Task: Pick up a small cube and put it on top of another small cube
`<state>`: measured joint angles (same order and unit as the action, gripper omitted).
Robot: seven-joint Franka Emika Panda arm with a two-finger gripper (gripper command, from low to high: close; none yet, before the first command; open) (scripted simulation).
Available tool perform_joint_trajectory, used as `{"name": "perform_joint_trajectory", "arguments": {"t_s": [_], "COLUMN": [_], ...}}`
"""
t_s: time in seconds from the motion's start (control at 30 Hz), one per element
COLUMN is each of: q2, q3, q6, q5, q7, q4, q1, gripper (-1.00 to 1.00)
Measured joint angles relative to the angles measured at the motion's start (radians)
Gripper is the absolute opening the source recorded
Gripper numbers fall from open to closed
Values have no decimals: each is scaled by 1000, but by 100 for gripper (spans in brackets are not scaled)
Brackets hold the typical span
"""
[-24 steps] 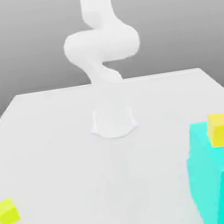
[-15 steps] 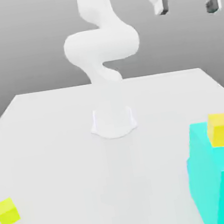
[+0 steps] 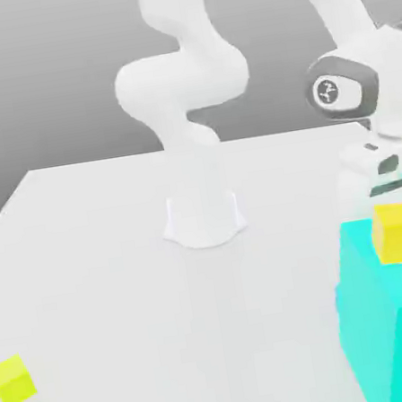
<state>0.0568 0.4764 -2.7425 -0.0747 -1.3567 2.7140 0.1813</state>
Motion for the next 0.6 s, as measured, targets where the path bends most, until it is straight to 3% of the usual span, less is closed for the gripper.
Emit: {"name": "perform_joint_trajectory", "arguments": {"t_s": [0.13,0.27,0.3,0.5,0.6], "q2": [89,225,254,269,207], "q3": [-99,-267,-304,-319,-251], "q6": [-120,-229,-252,-264,-217], "q5": [-109,-247,-271,-288,-226], "q7": [-139,-247,-265,-279,-231], "q4": [17,-13,-19,-23,-8], "q1": [-1,130,162,173,119], "gripper": [0,0,-100,-100,-100]}}
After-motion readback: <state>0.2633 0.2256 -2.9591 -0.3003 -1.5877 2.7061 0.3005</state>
